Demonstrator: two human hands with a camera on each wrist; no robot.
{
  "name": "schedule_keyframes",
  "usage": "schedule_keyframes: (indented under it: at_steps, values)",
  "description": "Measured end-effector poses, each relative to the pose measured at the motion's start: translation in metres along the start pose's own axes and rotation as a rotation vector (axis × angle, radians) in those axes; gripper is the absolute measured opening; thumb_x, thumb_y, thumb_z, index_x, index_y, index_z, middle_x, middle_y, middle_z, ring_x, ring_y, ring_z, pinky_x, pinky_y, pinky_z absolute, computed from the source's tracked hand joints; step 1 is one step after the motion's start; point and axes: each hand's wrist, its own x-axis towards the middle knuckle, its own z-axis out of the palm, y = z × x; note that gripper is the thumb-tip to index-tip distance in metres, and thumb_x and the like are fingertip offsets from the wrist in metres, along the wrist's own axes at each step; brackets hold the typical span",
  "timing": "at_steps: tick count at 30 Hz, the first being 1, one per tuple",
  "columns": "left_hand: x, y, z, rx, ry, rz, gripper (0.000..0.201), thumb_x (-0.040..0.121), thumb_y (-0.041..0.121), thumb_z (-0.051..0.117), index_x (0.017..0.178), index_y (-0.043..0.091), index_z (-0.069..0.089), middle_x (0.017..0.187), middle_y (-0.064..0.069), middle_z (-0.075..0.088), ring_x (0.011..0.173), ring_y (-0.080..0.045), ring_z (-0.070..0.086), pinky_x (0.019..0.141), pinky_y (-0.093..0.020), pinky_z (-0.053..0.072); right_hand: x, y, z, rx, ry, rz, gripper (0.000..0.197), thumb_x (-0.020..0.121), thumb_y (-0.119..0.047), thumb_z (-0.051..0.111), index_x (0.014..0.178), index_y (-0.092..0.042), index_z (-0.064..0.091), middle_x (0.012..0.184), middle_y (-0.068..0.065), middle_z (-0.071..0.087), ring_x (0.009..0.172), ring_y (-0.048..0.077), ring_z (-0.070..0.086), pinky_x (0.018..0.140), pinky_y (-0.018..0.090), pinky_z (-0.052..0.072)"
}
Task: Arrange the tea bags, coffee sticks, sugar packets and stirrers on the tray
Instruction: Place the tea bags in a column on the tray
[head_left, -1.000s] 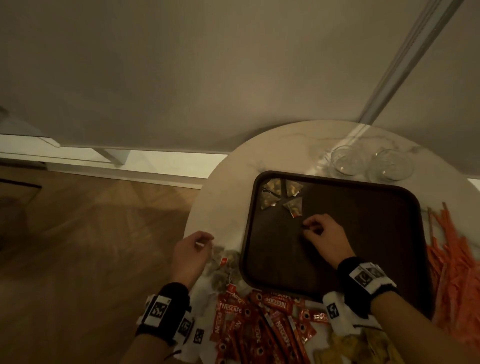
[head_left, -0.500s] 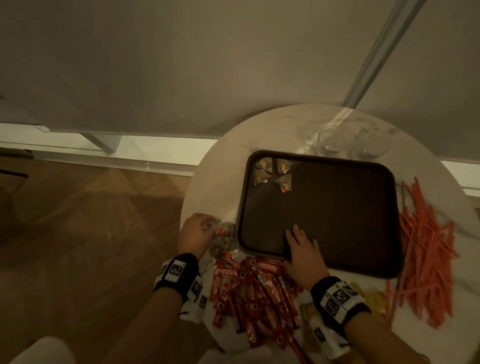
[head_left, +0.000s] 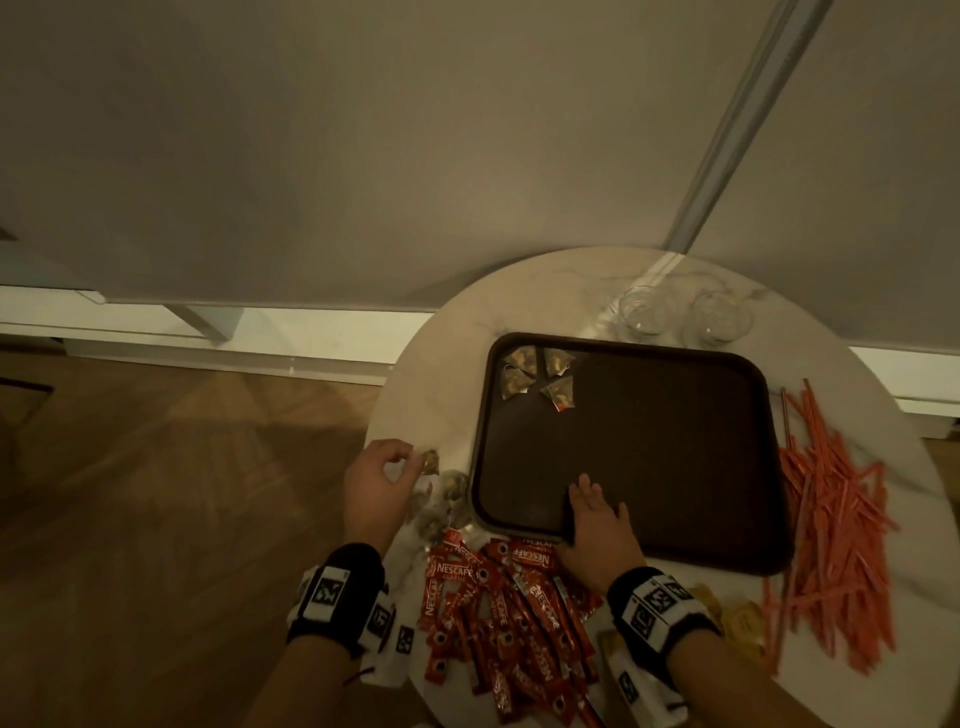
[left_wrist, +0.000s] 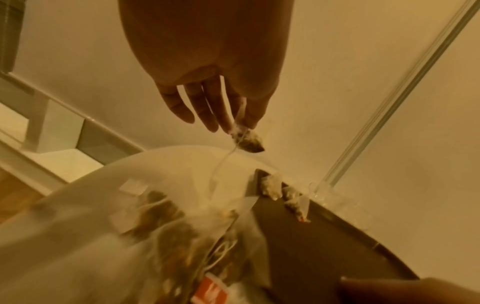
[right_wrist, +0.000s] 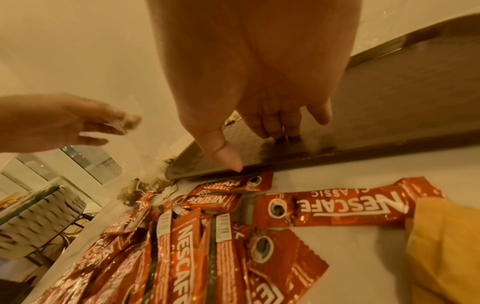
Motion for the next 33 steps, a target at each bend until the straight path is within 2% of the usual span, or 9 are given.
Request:
schedule_keyframes:
  at_steps: [4, 7, 12, 15, 19, 23, 27, 30, 33]
  values:
    - [-0.013, 0.035, -0.005, -0.067, 0.01, 0.076, 0.01, 0.09, 0.02, 0.069, 0.08, 0.022, 0.067, 0.088, 0.014, 0.067, 0.084, 0.001, 0.06, 0.072, -0.021, 0.046, -0.001, -0.001, 0.0, 0.026, 0.001, 0.014, 0.08, 0.096, -0.038, 0.051, 0.158, -0.014, 0.005, 0.166, 0.006, -0.004, 0.153, 0.022, 0.001, 0.122, 0.05, 0.001]
    - [-0.023, 0.051, -0.001, -0.114, -0.045, 0.115, 0.009, 0.092, 0.022, 0.067, 0.083, 0.021, 0.068, 0.084, 0.012, 0.068, 0.081, -0.002, 0.062, 0.07, -0.022, 0.051, -0.005, -0.003, -0.006, 0.082, 0.016, -0.006, 0.077, 0.097, -0.037, 0.051, 0.158, -0.018, 0.008, 0.166, 0.006, 0.002, 0.153, 0.023, 0.004, 0.122, 0.049, 0.002]
    - [-0.045, 0.072, 0.008, -0.211, -0.144, 0.121, 0.015, 0.094, 0.02, 0.062, 0.081, 0.016, 0.069, 0.081, 0.014, 0.07, 0.076, -0.004, 0.066, 0.065, -0.014, 0.051, -0.028, -0.03, -0.019, 0.519, 0.139, -0.29, 0.072, 0.091, -0.018, 0.063, 0.154, -0.025, 0.028, 0.158, -0.009, 0.026, 0.145, 0.007, 0.024, 0.118, 0.021, 0.016]
    - [-0.06, 0.082, 0.015, -0.312, -0.198, 0.083, 0.016, 0.095, 0.017, 0.061, 0.082, 0.013, 0.07, 0.08, 0.006, 0.072, 0.075, -0.009, 0.069, 0.067, -0.019, 0.055, -0.044, -0.049, -0.022, 0.838, 0.133, -0.354, 0.061, 0.089, -0.014, 0.068, 0.144, -0.03, 0.045, 0.14, -0.018, 0.049, 0.126, -0.003, 0.047, 0.104, 0.012, 0.038]
    - [-0.071, 0.086, 0.02, -0.384, -0.217, 0.033, 0.018, 0.095, 0.018, 0.061, 0.081, 0.011, 0.069, 0.076, 0.001, 0.072, 0.072, -0.01, 0.068, 0.066, -0.018, 0.053, -0.052, -0.056, -0.021, 1.063, 0.068, -0.313, 0.021, 0.096, -0.02, 0.063, 0.115, -0.019, 0.071, 0.108, -0.006, 0.074, 0.101, 0.009, 0.069, 0.09, 0.026, 0.055]
    - [-0.073, 0.092, 0.019, -0.479, -0.195, -0.037, 0.022, 0.096, 0.016, 0.059, 0.08, 0.001, 0.062, 0.062, 0.003, 0.064, 0.057, -0.006, 0.061, 0.056, -0.015, 0.048, -0.059, -0.045, -0.023, 1.204, 0.039, -0.199, 0.013, 0.095, -0.009, 0.061, 0.101, -0.008, 0.073, 0.09, 0.007, 0.077, 0.083, 0.02, 0.073, 0.071, 0.022, 0.056]
    - [-0.072, 0.094, 0.02, -0.497, -0.191, -0.033, 0.022, 0.096, 0.015, 0.06, 0.083, -0.002, 0.061, 0.063, 0.003, 0.066, 0.056, -0.008, 0.065, 0.056, -0.017, 0.05, -0.061, -0.038, -0.024, 1.403, -0.099, -0.087, 0.018, 0.097, -0.002, 0.055, 0.11, 0.0, 0.067, 0.096, 0.016, 0.075, 0.087, 0.027, 0.073, 0.069, 0.029, 0.058]
    - [-0.07, 0.088, 0.027, -0.422, -0.156, 0.001, 0.013, 0.094, 0.021, 0.064, 0.087, 0.01, 0.068, 0.079, 0.001, 0.071, 0.075, -0.012, 0.069, 0.067, -0.022, 0.055, -0.064, -0.04, -0.029, 1.693, -0.195, -0.005, 0.025, 0.099, -0.001, 0.046, 0.118, 0.007, 0.061, 0.105, 0.024, 0.072, 0.098, 0.035, 0.071, 0.074, 0.034, 0.061]
    - [-0.072, 0.083, 0.036, -0.275, -0.105, 0.171, 0.005, 0.091, 0.019, 0.068, 0.086, 0.021, 0.067, 0.091, 0.01, 0.068, 0.087, -0.01, 0.066, 0.071, -0.023, 0.054, -0.067, -0.042, -0.036, 1.953, -0.274, 0.048, 0.034, 0.093, -0.005, 0.047, 0.12, 0.013, 0.057, 0.114, 0.031, 0.066, 0.106, 0.04, 0.067, 0.078, 0.04, 0.06]
